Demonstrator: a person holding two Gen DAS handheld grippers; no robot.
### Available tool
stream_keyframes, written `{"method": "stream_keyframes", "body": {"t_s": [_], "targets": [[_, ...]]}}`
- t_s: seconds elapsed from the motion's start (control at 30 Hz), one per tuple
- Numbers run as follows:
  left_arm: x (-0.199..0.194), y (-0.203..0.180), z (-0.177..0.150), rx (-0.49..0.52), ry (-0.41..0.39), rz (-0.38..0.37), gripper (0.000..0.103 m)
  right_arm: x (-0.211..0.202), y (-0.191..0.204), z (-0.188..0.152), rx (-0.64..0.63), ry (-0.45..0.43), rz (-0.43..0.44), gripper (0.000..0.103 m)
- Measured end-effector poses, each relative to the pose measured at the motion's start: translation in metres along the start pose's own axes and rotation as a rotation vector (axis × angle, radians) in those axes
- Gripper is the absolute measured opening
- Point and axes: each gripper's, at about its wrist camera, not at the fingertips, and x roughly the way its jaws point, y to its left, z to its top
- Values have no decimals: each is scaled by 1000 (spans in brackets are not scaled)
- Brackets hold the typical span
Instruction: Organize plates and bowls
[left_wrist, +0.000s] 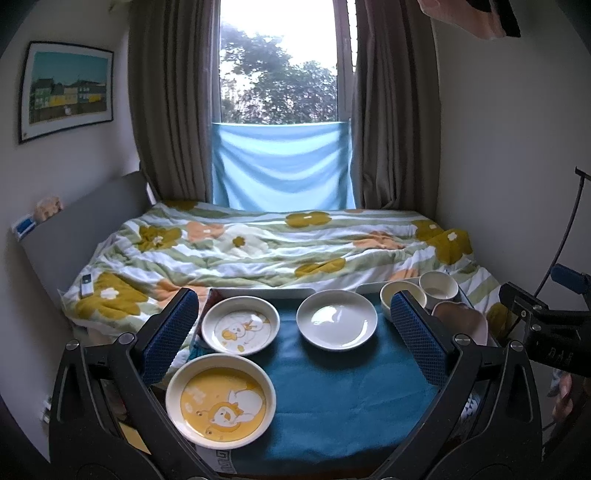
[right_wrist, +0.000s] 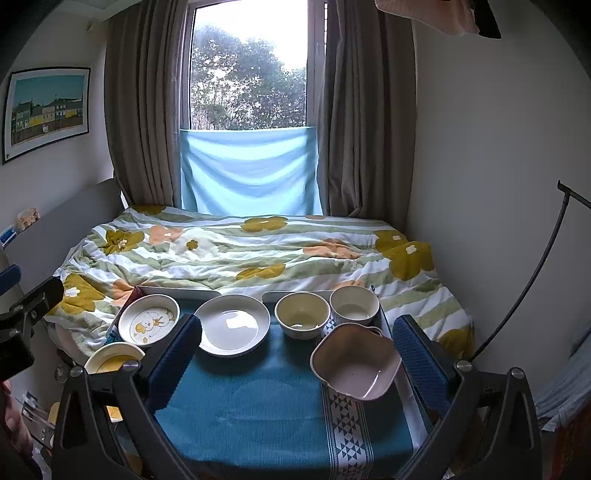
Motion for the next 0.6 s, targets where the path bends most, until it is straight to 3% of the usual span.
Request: {"method": "stream_keyframes", "body": {"t_s": [0.6], "targets": [[0,-1,-2,-1,5,8,103,-2,1,3,3,-5,5,103]]}}
